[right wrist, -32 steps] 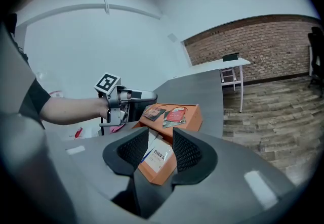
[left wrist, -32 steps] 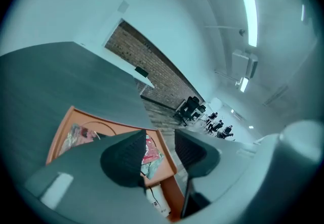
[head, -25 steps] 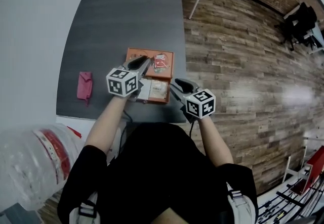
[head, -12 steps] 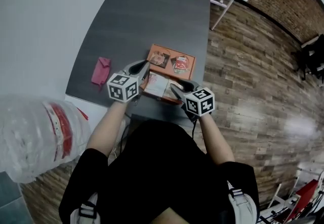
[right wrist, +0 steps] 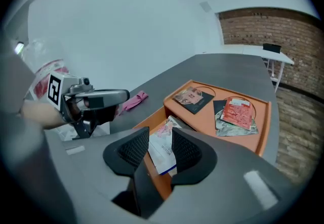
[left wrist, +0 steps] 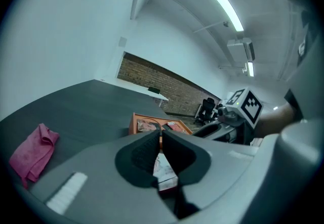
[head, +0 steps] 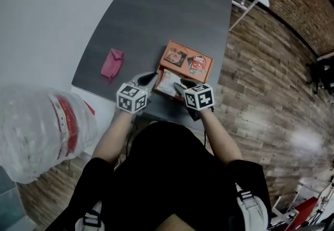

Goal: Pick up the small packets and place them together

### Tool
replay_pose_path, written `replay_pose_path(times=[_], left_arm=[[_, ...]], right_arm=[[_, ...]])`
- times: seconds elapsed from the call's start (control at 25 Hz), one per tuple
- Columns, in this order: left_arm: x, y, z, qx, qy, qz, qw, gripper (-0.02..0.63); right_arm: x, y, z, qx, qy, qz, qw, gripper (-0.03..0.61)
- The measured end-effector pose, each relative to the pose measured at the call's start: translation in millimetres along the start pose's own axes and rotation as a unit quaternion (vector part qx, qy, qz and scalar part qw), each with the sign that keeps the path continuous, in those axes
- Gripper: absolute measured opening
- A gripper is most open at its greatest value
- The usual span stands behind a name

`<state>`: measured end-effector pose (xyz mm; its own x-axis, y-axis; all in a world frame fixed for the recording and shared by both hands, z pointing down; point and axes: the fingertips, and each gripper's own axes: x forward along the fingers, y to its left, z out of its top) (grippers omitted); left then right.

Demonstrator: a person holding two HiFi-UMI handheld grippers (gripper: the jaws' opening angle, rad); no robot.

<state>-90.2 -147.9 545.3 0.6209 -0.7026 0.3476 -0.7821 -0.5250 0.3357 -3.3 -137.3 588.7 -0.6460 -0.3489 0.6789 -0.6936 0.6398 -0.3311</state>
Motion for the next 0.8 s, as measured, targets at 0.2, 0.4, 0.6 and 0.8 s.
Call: replay_pose_path(times=[0.2,0.4,0.6,0.8], left_arm=[[2,-5,-17,0.009,0.019,-0.008,0.9998,0.017],[-1,0,-30,-0.006,0.028,-0.004,0.9996,0.017],[-3,2,-37,-0.017,0.031,-0.001,0.9994,0.017],[-1,-4,-46,-0.002,0.029,-0.01,0.9995,0.017]], right_arm=[[16,-3,-6,0.053,0.011,0.005,0.999,0.144],[23,-10,-12,0.06,0.035,-0.013,0.998,0.144],[31,-19,-25,0.088,0.06,-0.021,0.994,0.146],[37,-26,-34,0.098,0.071,-0.032,0.992,0.166]])
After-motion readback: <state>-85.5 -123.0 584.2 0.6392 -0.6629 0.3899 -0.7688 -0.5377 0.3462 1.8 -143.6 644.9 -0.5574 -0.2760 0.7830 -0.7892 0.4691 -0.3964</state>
